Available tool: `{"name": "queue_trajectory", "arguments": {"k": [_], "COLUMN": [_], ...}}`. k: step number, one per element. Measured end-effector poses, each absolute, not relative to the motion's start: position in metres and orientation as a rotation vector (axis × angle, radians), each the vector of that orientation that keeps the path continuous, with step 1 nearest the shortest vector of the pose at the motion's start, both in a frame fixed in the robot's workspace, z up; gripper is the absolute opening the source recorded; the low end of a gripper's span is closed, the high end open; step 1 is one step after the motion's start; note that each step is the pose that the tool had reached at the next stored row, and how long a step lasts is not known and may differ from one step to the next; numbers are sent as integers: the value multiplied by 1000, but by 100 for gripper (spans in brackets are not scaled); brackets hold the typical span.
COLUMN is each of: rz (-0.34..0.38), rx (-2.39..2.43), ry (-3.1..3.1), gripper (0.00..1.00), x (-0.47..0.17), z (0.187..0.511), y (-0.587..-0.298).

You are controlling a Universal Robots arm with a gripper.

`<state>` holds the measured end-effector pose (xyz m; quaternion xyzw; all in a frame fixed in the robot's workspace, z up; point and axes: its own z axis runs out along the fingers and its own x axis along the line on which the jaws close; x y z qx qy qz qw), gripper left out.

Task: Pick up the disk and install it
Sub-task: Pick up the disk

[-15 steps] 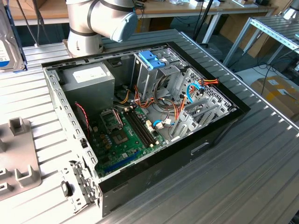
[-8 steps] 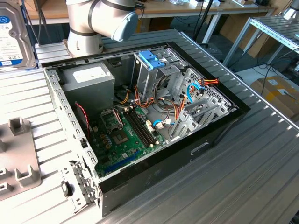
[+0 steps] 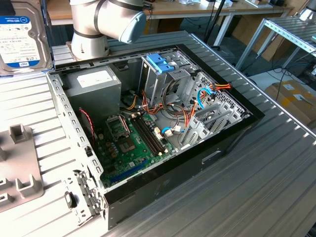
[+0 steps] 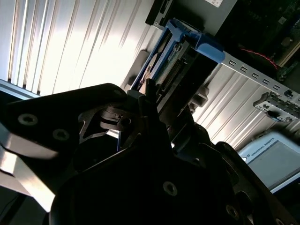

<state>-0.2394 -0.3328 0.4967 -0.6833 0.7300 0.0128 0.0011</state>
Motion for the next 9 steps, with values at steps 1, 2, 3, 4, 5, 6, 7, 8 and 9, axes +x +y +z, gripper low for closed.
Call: {"name": "queue_trajectory", "arguments": {"k": [1,2,3,4,5,6,7,8,9], "rz": [40,40,40,40,40,40,40,40,40], "rx": [-2145,-2145,-2145,-2145,-2145,-2145,-2145,-2145,-2145], "ry": [2292,2292,2292,2292,2292,2292,2292,2292,2292], "gripper": [35,35,35,35,35,35,35,35,35], "x": [-237,-232,-227,-225,-222,-218,-216,-212,-209], "z": [497,497,497,497,497,497,497,497,497], "y": [-333,-333,-333,-333,-333,-333,-333,-333,-333]}}
